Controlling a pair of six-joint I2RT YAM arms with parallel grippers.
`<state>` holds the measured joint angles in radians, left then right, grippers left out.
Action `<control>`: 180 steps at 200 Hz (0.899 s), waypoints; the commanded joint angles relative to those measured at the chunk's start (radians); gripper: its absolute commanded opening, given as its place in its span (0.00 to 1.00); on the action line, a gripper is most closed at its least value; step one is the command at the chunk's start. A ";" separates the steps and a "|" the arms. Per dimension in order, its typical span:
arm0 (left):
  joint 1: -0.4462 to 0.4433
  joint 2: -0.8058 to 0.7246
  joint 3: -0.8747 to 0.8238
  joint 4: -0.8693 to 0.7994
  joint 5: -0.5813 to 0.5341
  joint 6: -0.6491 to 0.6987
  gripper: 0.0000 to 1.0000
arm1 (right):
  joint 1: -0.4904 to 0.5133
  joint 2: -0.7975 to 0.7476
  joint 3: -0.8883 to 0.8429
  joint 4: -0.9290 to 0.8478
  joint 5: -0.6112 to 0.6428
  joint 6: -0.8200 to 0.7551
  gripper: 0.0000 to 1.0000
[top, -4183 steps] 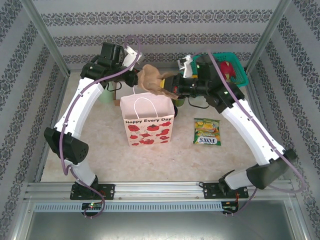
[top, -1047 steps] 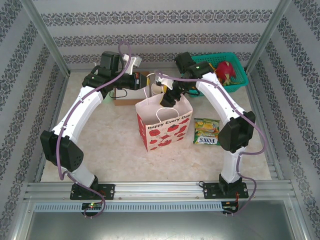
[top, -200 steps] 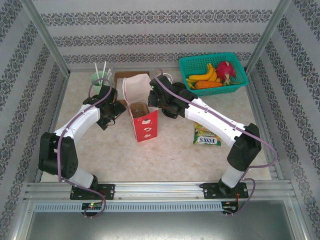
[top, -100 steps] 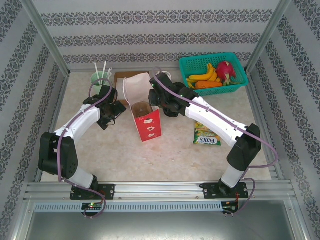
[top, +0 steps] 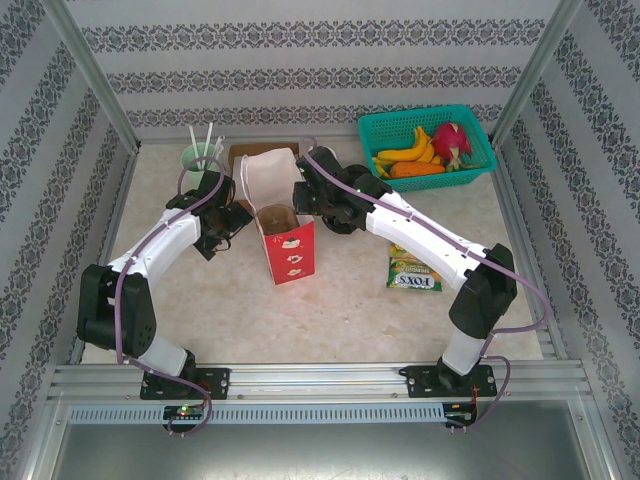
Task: Pack the takeout coffee
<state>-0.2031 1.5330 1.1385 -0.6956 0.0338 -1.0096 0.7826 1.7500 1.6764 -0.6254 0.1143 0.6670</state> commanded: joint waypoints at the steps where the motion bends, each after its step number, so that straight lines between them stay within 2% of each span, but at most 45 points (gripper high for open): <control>1: -0.013 0.007 0.036 0.003 -0.015 0.016 1.00 | -0.002 0.016 0.034 0.007 -0.008 0.003 0.18; 18: -0.012 0.007 0.036 -0.001 -0.020 0.016 0.99 | -0.003 0.008 0.032 0.010 -0.007 -0.010 0.24; 60: -0.013 0.006 0.042 -0.003 -0.027 0.016 1.00 | -0.008 -0.044 0.021 0.006 -0.028 -0.122 0.46; 73: -0.012 0.004 0.043 -0.007 -0.034 0.017 0.99 | -0.014 -0.071 0.007 0.004 -0.037 -0.153 0.61; 90: -0.012 -0.005 0.044 -0.011 -0.050 0.014 0.99 | -0.021 -0.117 -0.018 0.003 -0.036 -0.200 0.75; 97: -0.012 -0.009 0.042 -0.012 -0.059 0.013 0.99 | -0.023 -0.136 -0.030 0.007 -0.032 -0.219 0.97; 98: -0.012 -0.010 0.043 -0.013 -0.060 0.013 0.99 | -0.023 -0.139 -0.033 0.008 -0.032 -0.223 0.97; 139: -0.012 -0.040 0.039 -0.013 -0.103 0.009 0.99 | -0.032 -0.252 -0.079 0.006 0.001 -0.292 0.98; 164: -0.012 -0.063 0.032 0.014 -0.114 0.030 0.99 | -0.038 -0.309 -0.115 0.021 0.118 -0.308 0.98; 180: -0.012 -0.093 0.009 0.051 -0.122 0.033 0.99 | -0.070 -0.339 -0.150 0.038 0.137 -0.353 0.98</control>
<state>-0.2031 1.5021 1.1522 -0.6918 -0.0467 -1.0012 0.7517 1.4483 1.5814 -0.6094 0.1539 0.3874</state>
